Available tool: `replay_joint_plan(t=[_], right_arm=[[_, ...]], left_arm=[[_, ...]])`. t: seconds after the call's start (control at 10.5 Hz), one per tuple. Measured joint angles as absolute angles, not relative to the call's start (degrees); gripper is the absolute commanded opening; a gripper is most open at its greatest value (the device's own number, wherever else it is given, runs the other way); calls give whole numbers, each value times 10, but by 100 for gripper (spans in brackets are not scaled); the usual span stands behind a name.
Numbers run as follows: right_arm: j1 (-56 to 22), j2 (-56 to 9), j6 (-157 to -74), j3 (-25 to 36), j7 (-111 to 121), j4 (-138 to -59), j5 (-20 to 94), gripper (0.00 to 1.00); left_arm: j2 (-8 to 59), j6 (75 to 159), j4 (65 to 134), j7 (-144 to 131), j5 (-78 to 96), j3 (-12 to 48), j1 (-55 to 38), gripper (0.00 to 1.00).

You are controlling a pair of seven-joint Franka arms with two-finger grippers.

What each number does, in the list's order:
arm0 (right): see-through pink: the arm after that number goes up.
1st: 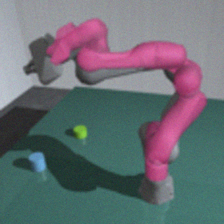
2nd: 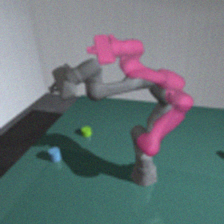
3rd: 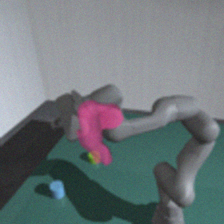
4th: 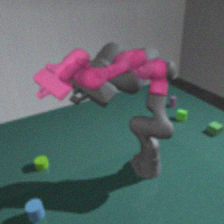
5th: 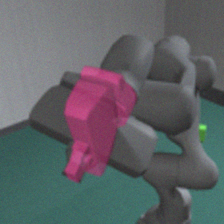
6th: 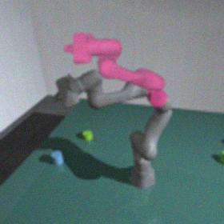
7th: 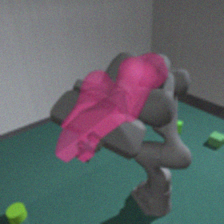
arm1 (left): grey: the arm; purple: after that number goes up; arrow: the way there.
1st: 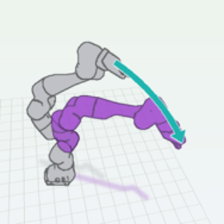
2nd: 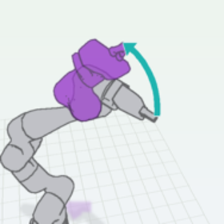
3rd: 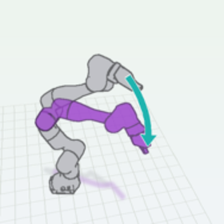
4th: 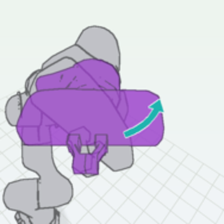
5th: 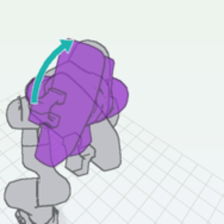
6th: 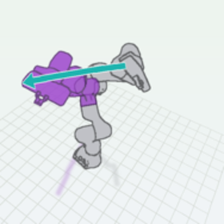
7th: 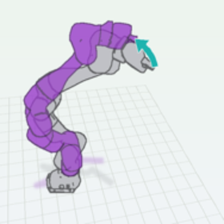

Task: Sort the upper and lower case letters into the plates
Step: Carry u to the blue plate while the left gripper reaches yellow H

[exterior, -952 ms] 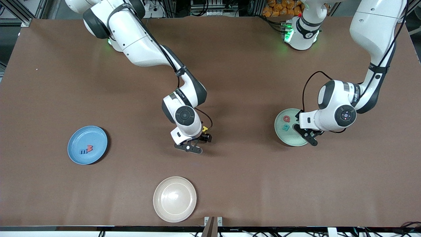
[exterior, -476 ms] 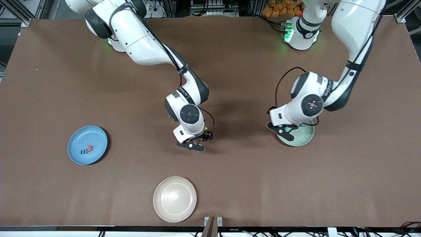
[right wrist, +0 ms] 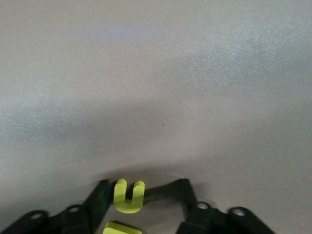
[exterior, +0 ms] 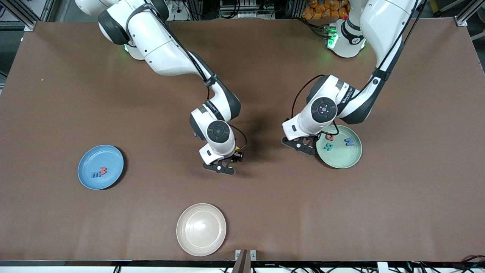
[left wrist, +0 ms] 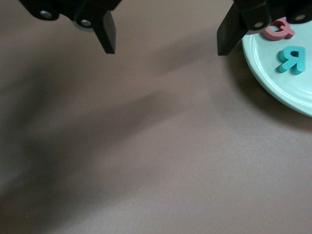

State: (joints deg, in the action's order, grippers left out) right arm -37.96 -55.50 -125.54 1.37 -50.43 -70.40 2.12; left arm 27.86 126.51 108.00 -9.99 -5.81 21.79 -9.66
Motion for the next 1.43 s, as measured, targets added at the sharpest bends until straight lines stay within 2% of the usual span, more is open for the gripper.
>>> replay_joint_plan(t=[0.38, 0.67, 0.95, 1.14, 1.43], right_arm=[[-380, -555, -1255, 14, -508, -699, 21, 0], [-359, -545, -1246, 24, -487, -688, 20, 0], [-285, -495, -1160, 39, -356, -688, 17, 0], [-233, -443, -1149, 60, -227, -738, 15, 0], [-131, -342, -1184, 67, -27, -882, 8, 0]], left_arm=[[301, 1270, 1064, -148, -58, 218, -111, 92], [330, 1272, 1007, -253, -58, 217, -179, 94], [368, 1286, 969, -257, -62, 216, -195, 94], [394, 1328, 930, -259, -101, 211, -231, 94], [448, 1425, 887, -264, -159, 171, -300, 91]])
